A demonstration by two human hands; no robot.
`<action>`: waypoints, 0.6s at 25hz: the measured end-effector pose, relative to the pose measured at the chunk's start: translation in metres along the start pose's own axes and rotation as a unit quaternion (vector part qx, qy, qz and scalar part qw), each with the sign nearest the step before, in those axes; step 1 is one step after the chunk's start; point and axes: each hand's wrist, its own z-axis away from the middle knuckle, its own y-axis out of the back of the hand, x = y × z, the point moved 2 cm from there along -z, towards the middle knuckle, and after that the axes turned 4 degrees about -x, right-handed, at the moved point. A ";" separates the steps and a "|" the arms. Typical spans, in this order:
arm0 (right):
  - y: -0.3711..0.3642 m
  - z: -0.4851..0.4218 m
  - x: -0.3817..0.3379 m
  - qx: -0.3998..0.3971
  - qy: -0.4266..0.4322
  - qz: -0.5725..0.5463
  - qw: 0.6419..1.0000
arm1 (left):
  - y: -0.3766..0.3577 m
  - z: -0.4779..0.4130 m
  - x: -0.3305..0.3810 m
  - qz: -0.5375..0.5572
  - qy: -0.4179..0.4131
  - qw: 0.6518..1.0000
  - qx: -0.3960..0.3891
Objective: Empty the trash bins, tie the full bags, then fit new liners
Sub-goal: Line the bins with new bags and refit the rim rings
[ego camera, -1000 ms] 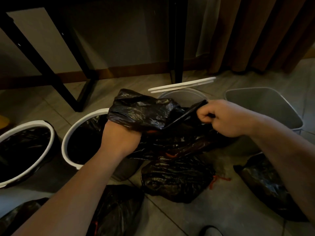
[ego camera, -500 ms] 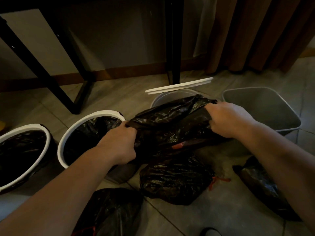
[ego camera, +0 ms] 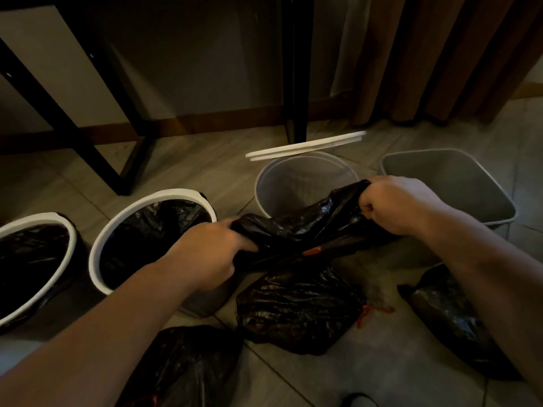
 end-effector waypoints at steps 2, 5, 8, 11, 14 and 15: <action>0.003 0.000 0.000 -0.012 -0.017 -0.008 1.000 | -0.004 -0.003 -0.003 0.006 0.050 0.999 -0.015; 0.006 -0.003 0.000 0.024 -0.030 -0.018 0.999 | -0.005 -0.015 -0.002 0.026 0.124 0.992 -0.015; 0.009 -0.009 0.005 0.035 -0.063 -0.009 0.997 | 0.002 -0.031 0.003 0.060 0.149 0.987 -0.013; 0.009 -0.020 0.012 0.031 -0.088 0.000 0.996 | 0.014 -0.052 0.005 0.056 0.166 0.984 0.008; 0.010 -0.040 0.024 -0.010 -0.115 -0.074 0.991 | 0.017 -0.080 0.008 0.069 0.167 0.983 0.023; 0.007 -0.048 0.027 -0.041 -0.115 -0.107 0.987 | 0.015 -0.090 0.010 0.090 0.164 0.982 0.024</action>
